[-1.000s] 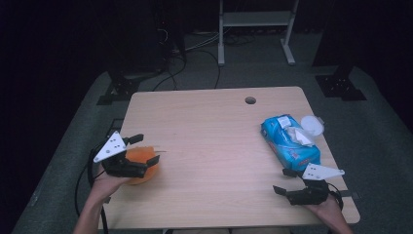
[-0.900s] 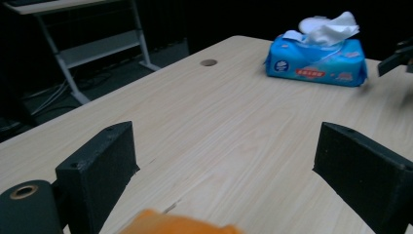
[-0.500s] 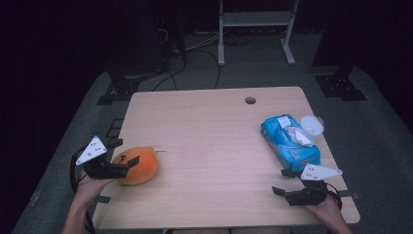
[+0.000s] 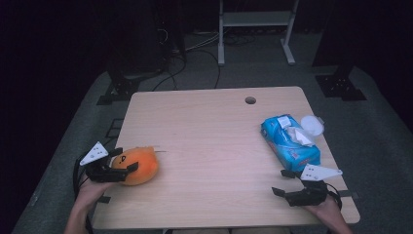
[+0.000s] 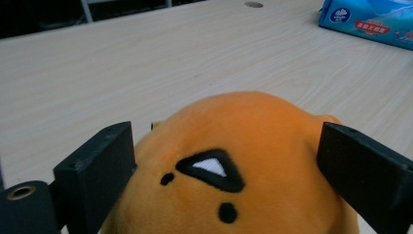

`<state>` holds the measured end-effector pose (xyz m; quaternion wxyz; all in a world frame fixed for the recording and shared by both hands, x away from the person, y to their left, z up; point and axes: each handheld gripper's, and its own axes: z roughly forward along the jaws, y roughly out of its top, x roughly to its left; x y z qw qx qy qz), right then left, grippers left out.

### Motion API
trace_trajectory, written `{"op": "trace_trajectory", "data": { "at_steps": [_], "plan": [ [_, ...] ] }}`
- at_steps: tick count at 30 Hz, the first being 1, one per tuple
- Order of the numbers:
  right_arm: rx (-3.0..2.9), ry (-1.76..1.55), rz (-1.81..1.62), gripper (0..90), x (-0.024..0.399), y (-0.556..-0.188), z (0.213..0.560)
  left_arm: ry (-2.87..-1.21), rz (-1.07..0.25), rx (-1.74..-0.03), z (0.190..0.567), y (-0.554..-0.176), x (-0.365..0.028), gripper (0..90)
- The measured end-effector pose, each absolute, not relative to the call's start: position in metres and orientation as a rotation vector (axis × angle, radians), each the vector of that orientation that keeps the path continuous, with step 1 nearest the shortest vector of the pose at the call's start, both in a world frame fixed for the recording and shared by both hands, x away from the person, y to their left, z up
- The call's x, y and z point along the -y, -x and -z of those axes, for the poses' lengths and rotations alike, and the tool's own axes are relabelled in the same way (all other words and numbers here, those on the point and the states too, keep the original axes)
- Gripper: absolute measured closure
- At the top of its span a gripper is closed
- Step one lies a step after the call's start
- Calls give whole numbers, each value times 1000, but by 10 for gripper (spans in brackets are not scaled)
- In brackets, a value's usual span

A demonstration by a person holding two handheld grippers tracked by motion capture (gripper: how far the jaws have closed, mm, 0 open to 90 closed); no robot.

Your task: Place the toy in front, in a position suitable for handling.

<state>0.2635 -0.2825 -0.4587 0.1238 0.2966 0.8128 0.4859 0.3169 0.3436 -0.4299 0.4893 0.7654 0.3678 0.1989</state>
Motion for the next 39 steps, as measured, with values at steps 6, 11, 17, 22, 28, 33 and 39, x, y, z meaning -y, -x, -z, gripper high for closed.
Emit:
{"op": "trace_trajectory", "data": {
  "at_steps": [6, 11, 17, 22, 28, 33, 39],
  "plan": [
    [-2373, -857, -1418, 242, 282, -263, 459, -1865, -453, -900, 437, -315, -345, 140],
    [-2369, -857, -1423, 242, 283, -263, 458, -1877, -464, -884, 438, -312, -346, 273],
    [-2360, -853, -1428, 242, 283, -262, 457, -1914, -502, -873, 429, -308, -341, 455],
    [-2352, -846, -1431, 242, 284, -262, 457, -1881, -496, -887, 423, -308, -342, 494],
    [-2350, -853, -1430, 242, 285, -263, 457, -1822, -519, -870, 411, -304, -345, 498],
    [-2344, -849, -1433, 242, 285, -263, 456, -1775, -527, -800, 387, -301, -329, 498],
    [-2323, -860, -1446, 242, 289, -263, 454, -1752, -500, -698, 365, -303, -295, 496]
  ]
}}
